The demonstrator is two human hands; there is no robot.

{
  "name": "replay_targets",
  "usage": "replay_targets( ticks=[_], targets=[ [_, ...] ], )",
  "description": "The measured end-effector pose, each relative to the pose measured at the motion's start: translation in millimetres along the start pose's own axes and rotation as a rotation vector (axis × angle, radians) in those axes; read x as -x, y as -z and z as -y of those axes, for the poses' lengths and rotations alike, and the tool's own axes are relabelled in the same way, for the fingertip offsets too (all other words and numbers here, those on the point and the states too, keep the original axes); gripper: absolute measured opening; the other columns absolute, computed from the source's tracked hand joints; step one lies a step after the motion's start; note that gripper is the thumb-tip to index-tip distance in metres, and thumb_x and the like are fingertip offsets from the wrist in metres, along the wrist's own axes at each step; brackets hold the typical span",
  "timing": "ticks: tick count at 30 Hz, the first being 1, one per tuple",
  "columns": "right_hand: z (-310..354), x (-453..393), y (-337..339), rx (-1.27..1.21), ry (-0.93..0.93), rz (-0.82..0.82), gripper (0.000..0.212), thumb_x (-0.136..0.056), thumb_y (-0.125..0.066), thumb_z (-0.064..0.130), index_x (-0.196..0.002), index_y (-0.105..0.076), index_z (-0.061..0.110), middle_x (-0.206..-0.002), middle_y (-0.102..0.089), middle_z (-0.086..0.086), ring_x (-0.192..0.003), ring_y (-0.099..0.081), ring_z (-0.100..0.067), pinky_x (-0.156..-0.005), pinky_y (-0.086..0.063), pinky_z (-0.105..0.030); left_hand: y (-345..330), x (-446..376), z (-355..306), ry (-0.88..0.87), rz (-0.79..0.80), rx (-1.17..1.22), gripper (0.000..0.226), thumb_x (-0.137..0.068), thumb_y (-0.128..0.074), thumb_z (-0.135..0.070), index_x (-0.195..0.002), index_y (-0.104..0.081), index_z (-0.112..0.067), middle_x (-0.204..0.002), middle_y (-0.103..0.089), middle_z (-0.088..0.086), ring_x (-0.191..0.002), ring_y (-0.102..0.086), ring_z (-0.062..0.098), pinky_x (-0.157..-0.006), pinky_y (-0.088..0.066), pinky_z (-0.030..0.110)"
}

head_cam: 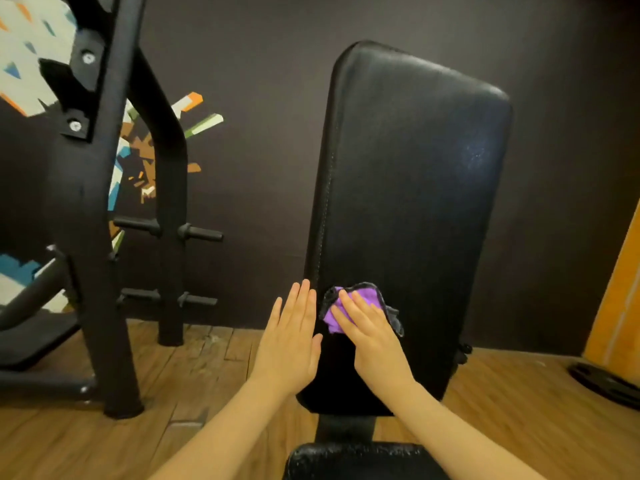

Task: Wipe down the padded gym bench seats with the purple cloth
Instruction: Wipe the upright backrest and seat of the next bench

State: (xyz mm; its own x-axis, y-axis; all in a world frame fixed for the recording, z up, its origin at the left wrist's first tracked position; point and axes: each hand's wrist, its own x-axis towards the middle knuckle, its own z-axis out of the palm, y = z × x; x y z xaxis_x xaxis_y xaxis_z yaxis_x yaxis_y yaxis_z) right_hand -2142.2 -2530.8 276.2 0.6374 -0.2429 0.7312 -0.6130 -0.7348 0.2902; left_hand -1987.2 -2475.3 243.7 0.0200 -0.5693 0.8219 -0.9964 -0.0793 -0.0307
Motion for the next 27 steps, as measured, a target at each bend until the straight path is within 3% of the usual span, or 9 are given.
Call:
replay_targets(
  ticks=[3,8,12,14,16,19,21,24,27],
  targets=[
    [9,34,-14,-0.013,0.013,0.119,0.082,-0.047,-0.090,0.005,-0.123,-0.060,0.017,-0.131,-0.057,-0.003,-0.126,-0.044,-0.018,-0.102,-0.033,-0.039,2,11,1,-0.013,0.030,0.018,0.064,-0.088,-0.032,-0.038,-0.139,-0.027,0.000,-0.147,-0.027,0.015,-0.135,-0.032,0.028,-0.105,-0.030,0.044],
    [17,71,-23,0.021,0.066,0.272,0.086,-0.037,-0.092,0.010,-0.118,-0.064,0.021,-0.128,-0.059,-0.001,-0.119,-0.055,-0.020,-0.101,-0.033,-0.036,6,22,-1,-0.002,0.155,0.063,0.066,-0.091,-0.023,-0.043,-0.144,-0.012,-0.005,-0.152,-0.009,0.011,-0.142,-0.014,0.025,-0.112,-0.015,0.041],
    [7,81,-21,0.078,0.219,0.333,0.085,-0.038,-0.089,0.017,-0.118,-0.064,0.025,-0.128,-0.059,0.002,-0.122,-0.051,-0.016,-0.101,-0.033,-0.036,17,12,3,-0.021,0.128,0.042,0.065,-0.088,-0.032,-0.039,-0.141,-0.024,-0.003,-0.149,-0.022,0.012,-0.137,-0.027,0.027,-0.107,-0.026,0.042],
    [-4,65,-7,0.098,0.252,0.246,0.081,-0.042,-0.088,0.015,-0.119,-0.063,0.023,-0.129,-0.058,0.001,-0.122,-0.052,-0.018,-0.102,-0.034,-0.039,27,-5,10,-0.006,0.073,0.051,0.064,-0.089,-0.038,-0.037,-0.141,-0.023,-0.003,-0.149,-0.021,0.011,-0.138,-0.025,0.027,-0.107,-0.024,0.042],
    [-15,31,12,0.045,0.214,0.070,0.074,-0.051,-0.085,0.006,-0.120,-0.062,0.018,-0.130,-0.057,-0.003,-0.121,-0.052,-0.021,-0.104,-0.033,-0.041,39,-32,16,0.032,0.020,0.085,0.065,-0.093,-0.043,-0.033,-0.143,-0.011,-0.006,-0.151,-0.008,0.008,-0.141,-0.010,0.024,-0.112,-0.011,0.041],
    [-31,-42,48,-0.059,0.103,-0.220,0.062,-0.061,-0.074,-0.009,-0.119,-0.062,0.010,-0.130,-0.056,-0.011,-0.124,-0.049,-0.027,-0.104,-0.030,-0.047,59,-77,15,0.079,-0.055,0.144,0.066,-0.100,-0.038,-0.030,-0.145,0.007,-0.012,-0.150,0.016,0.001,-0.140,0.015,0.015,-0.114,0.006,0.032],
    [-42,-96,75,-0.091,0.030,-0.360,0.061,-0.064,-0.068,-0.019,-0.120,-0.061,0.004,-0.131,-0.054,-0.017,-0.123,-0.048,-0.035,-0.102,-0.028,-0.049,67,-102,8,0.125,-0.073,0.167,0.068,-0.101,-0.033,-0.034,-0.144,0.016,-0.014,-0.147,0.026,0.000,-0.138,0.024,0.014,-0.114,0.009,0.031],
    [-55,-176,115,-0.075,0.028,-0.461,0.057,-0.071,-0.051,-0.020,-0.124,-0.057,0.000,-0.135,-0.049,-0.022,-0.122,-0.047,-0.044,-0.102,-0.030,-0.043,68,-119,-3,0.172,-0.029,0.109,0.076,-0.101,-0.031,-0.042,-0.137,0.028,-0.010,-0.145,0.034,0.004,-0.138,0.027,0.019,-0.115,0.008,0.034],
    [-58,-249,154,0.040,0.044,-0.425,0.058,-0.077,-0.041,-0.015,-0.131,-0.051,0.003,-0.145,-0.038,-0.017,-0.134,-0.034,-0.037,-0.109,-0.028,-0.041,55,-120,-1,0.166,-0.019,0.120,0.081,-0.100,-0.028,-0.047,-0.136,0.033,-0.008,-0.146,0.035,0.008,-0.139,0.027,0.022,-0.116,0.008,0.036]
  ],
)
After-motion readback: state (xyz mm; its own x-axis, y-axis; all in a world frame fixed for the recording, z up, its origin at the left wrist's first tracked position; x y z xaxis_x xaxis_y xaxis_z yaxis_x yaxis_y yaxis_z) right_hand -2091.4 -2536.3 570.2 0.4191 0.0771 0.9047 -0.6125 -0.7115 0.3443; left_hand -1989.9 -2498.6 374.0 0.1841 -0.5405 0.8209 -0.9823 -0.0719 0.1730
